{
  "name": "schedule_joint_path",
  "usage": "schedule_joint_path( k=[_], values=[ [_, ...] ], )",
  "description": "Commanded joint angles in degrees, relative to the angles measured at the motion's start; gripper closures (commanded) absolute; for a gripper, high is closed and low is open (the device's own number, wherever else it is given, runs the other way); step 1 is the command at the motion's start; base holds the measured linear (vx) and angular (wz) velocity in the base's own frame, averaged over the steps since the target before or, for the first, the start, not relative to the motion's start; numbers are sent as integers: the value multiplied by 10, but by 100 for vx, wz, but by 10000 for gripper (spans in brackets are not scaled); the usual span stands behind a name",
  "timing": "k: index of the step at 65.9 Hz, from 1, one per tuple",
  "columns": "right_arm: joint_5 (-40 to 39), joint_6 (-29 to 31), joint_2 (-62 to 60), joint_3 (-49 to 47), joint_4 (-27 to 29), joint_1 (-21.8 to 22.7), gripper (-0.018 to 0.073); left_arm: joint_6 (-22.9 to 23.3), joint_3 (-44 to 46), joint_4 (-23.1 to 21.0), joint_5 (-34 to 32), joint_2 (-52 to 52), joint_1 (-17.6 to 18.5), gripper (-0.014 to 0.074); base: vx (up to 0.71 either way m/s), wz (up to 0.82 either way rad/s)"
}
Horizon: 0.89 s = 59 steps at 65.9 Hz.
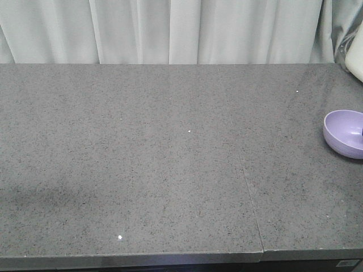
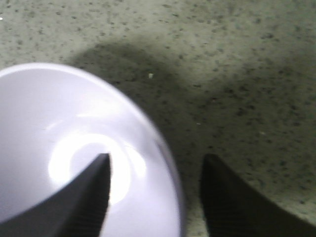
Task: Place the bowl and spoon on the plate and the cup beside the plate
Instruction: 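Grasp the lavender bowl rim with the right gripper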
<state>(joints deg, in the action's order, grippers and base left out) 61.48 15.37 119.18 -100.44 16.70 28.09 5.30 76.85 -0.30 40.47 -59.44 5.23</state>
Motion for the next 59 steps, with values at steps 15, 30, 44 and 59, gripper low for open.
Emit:
schedule_joint_path(
  k=[15,30,44,59],
  values=[
    [-16,12,-31,-16,45,-1,570,0,12,-5,-39,6,0,603,0,0],
    [1,118,-70,-44,275,-1,565,0,12,-5,-38,6,0,603,0,0],
    [59,211,-191,-65,458,-45,563,0,12,-5,-34,6,0,603,0,0],
    [46,227,-339,-63,440,-162,563,0,12,-5,-27,5,0,603,0,0]
  ],
)
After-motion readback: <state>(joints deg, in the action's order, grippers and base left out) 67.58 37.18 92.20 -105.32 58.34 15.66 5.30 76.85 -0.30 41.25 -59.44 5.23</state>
